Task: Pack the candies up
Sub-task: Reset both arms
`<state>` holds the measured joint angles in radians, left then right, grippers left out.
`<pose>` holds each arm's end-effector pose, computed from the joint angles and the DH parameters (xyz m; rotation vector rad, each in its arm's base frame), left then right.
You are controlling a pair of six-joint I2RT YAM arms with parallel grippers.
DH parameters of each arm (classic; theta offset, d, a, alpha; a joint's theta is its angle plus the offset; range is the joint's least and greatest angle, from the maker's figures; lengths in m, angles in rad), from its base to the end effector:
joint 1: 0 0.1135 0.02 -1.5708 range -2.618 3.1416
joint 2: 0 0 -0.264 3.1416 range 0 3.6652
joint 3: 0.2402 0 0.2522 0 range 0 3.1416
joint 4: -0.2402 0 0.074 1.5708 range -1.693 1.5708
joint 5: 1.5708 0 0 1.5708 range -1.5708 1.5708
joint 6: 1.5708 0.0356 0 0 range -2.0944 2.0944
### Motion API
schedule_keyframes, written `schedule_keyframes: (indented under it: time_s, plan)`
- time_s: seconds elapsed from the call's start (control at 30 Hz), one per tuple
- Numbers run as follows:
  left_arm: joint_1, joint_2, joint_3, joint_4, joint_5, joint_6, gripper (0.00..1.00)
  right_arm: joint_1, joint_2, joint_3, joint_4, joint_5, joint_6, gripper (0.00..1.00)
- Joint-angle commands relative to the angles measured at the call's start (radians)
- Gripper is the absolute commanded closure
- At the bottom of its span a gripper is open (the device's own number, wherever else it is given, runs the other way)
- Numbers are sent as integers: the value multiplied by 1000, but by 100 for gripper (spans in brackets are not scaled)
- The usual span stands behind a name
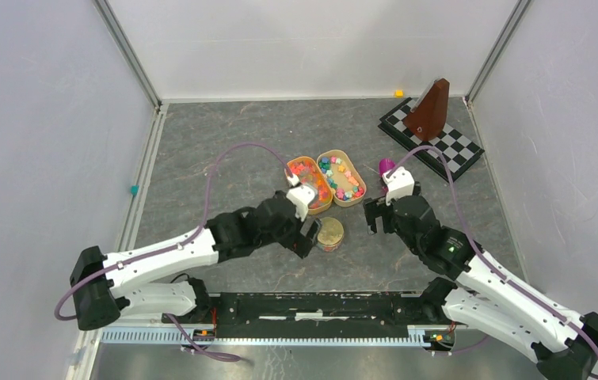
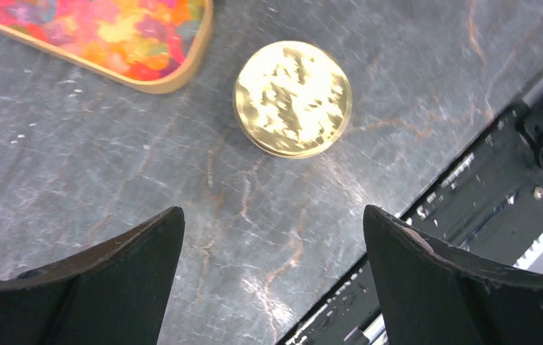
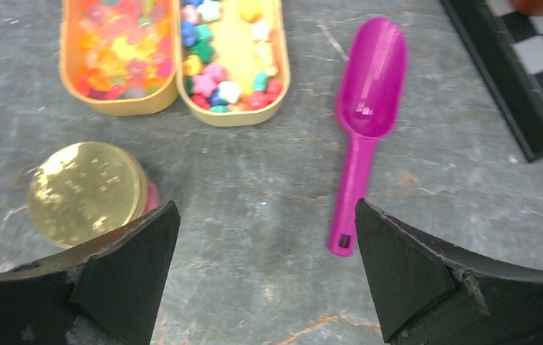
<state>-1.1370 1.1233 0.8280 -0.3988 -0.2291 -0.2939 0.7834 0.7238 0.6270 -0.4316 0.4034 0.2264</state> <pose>0.1087 -0.2154 0.2681 0.8245 2.1404 -0.5054 0.1260 0.1058 0.2706 -0.3313 2.0322 0.2020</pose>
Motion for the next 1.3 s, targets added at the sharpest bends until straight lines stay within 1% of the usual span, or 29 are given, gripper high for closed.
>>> schedule_keyframes:
  time_s: [0.0, 0.07, 0.1, 0.3, 0.37, 0.47, 0.53, 0.67, 0.73, 0.83, 0.93, 1.07, 1.27]
  plan:
    - [181, 21, 104, -124, 183, -52, 0, -5, 20, 66, 3, 195, -2, 2]
    - [267, 16, 136, -137, 221, -54, 0, -30, 49, 90, -16, 228, -1, 2]
    - [288, 11, 148, -141, 219, -51, 0, -51, 59, 98, -20, 219, -6, 2]
    - [429, 0, 267, -209, 145, -18, 0, -219, 121, 170, -63, 144, 2, 2]
    - [481, -8, 292, -216, 140, -9, 0, -279, 143, 199, -85, 100, -2, 2]
    - [568, -34, 310, -208, 121, -25, 0, -386, 163, 221, -90, -12, -18, 2]
    - [611, -59, 317, -194, 104, -27, 0, -417, 162, 224, -76, -62, -23, 2]
    - [630, -123, 319, -166, -6, -4, 0, -418, 117, 206, -12, -77, -54, 2]
    - [630, -161, 309, -148, -46, 10, 0, -419, 75, 176, 29, -46, -46, 2]
    - [631, -233, 264, -91, -49, 37, 0, -419, 21, 151, 63, -45, -64, 2]
    - [631, -302, 212, -50, -45, 51, 0, -419, 1, 149, 70, -49, -83, 2]
    - [631, -370, 180, -43, -8, 73, 0, -418, -20, 145, 75, -48, -88, 2]
    - [630, -450, 154, -45, -32, 79, 0, -419, -64, 108, 89, -67, -114, 2]
